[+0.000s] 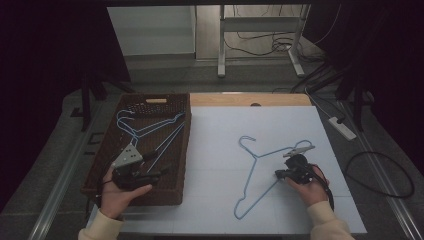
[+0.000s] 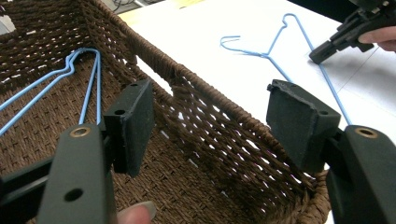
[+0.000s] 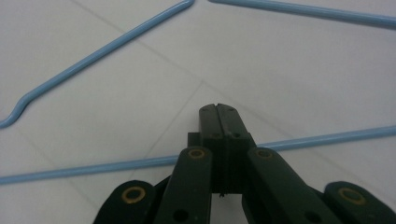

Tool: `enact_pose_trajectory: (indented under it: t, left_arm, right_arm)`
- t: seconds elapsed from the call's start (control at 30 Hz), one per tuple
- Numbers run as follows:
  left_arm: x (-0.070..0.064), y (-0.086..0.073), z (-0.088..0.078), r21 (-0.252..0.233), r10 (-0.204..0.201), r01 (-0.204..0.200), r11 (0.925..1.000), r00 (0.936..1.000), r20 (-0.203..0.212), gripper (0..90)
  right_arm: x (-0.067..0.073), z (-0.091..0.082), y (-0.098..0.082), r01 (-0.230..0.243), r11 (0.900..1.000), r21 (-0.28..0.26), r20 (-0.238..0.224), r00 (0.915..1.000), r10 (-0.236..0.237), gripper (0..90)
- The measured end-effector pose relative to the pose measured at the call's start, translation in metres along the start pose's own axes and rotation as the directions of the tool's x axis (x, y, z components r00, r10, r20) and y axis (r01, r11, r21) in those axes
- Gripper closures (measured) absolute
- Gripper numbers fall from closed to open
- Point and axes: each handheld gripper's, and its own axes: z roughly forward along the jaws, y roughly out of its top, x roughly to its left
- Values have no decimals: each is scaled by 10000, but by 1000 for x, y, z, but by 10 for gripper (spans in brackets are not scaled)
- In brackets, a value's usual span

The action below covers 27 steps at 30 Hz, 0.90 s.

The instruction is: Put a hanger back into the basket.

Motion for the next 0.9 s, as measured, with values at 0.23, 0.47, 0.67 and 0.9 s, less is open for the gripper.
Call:
enact_pose_trajectory:
  t: [0.23, 0.47, 0.67, 0.9]
  left_arm:
    - [0, -1, 0, -7, -26, 26, 10000, 10000, 15, 326]
    - [-1, -1, -1, -42, -27, 27, 10000, 10000, -2, 325]
    - [-1, -2, 1, -27, -32, 32, 10000, 10000, 4, 324]
    - [-1, -2, 0, -73, -14, 14, 10000, 10000, 52, 323]
  right_arm:
    - [4, -9, -14, 135, 9998, 145, -29, 9999, -134, 900]
    - [5, -12, -9, 352, 9991, -221, -53, 9994, -354, 900]
    - [3, -10, 21, 632, 9931, -986, -156, 9978, -650, 797]
    - [3, 10, 62, 749, 9927, -950, -130, 9970, -765, 581]
